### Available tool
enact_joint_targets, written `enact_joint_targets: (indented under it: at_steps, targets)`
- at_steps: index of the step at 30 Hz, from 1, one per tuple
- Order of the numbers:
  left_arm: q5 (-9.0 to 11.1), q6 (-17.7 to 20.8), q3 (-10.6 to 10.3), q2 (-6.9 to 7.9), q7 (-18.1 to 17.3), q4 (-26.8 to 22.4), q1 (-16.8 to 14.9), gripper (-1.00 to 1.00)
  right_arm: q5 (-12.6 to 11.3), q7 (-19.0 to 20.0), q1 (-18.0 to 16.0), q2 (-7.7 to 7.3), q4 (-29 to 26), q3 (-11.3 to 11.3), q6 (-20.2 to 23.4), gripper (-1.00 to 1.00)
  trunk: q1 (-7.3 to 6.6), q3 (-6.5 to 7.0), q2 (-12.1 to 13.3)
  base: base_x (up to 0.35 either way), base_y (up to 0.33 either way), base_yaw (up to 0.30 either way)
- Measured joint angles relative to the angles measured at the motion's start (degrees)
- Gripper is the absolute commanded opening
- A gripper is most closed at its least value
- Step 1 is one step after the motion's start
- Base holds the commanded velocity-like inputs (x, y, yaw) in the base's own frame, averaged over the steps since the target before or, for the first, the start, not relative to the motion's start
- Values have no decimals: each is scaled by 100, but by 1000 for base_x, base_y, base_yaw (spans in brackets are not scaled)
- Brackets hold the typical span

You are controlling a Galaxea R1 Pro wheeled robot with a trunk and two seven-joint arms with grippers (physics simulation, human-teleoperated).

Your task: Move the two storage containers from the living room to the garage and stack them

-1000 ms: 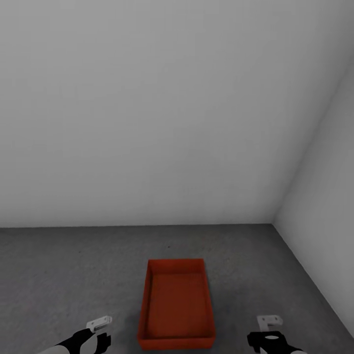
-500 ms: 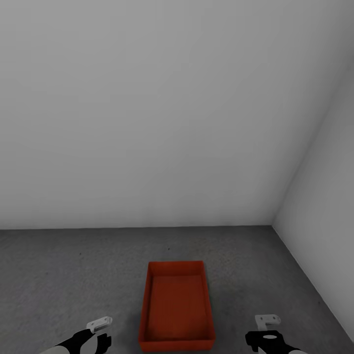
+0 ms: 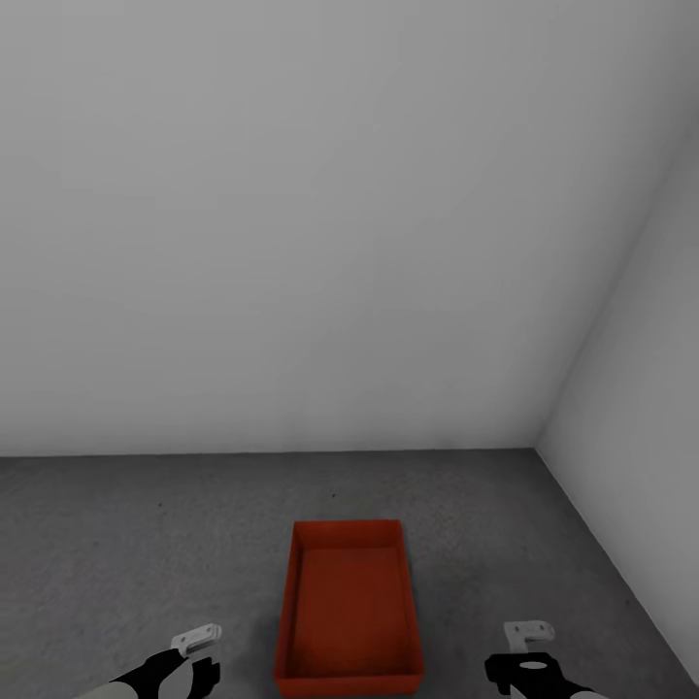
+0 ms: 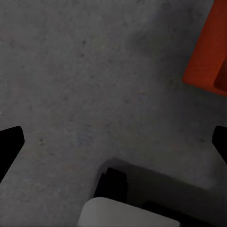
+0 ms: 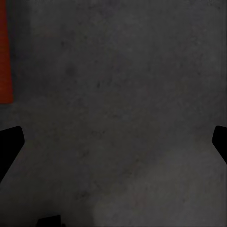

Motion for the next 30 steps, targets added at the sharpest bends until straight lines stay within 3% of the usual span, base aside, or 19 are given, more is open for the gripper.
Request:
enact_joint_targets:
  at_steps: [30]
  targets:
    - [-9,-1,0,0,0,-1,2,100,-2,8,0,-18,0,-1,59,100,-659,539,1204,0,0,0]
